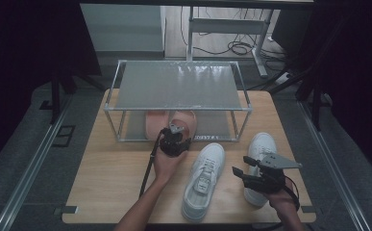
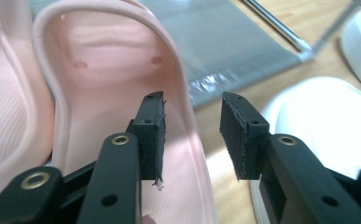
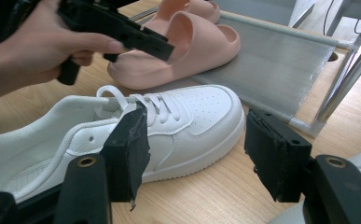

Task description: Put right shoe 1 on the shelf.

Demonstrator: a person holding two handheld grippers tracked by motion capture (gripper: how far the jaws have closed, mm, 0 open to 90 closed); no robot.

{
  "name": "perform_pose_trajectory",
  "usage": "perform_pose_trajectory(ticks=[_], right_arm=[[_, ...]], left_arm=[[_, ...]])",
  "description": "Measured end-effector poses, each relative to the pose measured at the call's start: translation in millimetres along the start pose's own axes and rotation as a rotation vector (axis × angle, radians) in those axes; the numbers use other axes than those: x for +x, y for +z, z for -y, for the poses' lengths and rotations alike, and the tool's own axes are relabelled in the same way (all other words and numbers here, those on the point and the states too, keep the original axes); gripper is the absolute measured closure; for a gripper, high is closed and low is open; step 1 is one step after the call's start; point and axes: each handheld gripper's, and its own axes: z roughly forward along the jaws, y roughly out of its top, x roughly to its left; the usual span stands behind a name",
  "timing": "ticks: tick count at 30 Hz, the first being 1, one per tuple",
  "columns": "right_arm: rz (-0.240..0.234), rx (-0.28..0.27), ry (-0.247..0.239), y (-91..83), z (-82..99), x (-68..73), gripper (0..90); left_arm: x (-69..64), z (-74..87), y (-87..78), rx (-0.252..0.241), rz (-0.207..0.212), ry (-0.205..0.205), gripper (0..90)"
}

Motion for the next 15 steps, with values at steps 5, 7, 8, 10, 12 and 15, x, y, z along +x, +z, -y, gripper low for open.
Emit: perform_pose_trajectory(ticks=[5, 7, 8, 10, 12, 15], right_arm=[[0.000, 0.001, 0.000, 0.9, 0.3, 0.3, 40.3], [-0.001, 0.003, 0.001, 1.3, 0.4, 0.6, 40.3], [-0.001, 0.003, 0.001, 1.5, 0.4, 0.8, 40.3], [-0.001, 0.005, -0.001, 1.8, 0.4, 1.0, 40.3], [-0.003, 0.008, -0.001, 2.2, 0.6, 1.4, 40.3], [-0.003, 0.008, 0.000, 2.3, 0.7, 1.6, 40.3]], left_arm=[[3.9, 10.7, -18.7, -0.009, 0.038, 0.034, 74.5], [5.8, 15.0, -25.0, -0.009, 0.045, 0.040, 79.0], [7.2, 17.0, -28.0, -0.008, 0.046, 0.049, 81.0], [9.2, 20.6, -33.0, -0.010, 0.061, 0.059, 84.3], [10.3, 25.7, -39.6, -0.006, 0.064, 0.081, 86.9], [12.3, 34.0, -47.9, 0.001, 0.084, 0.106, 89.5]])
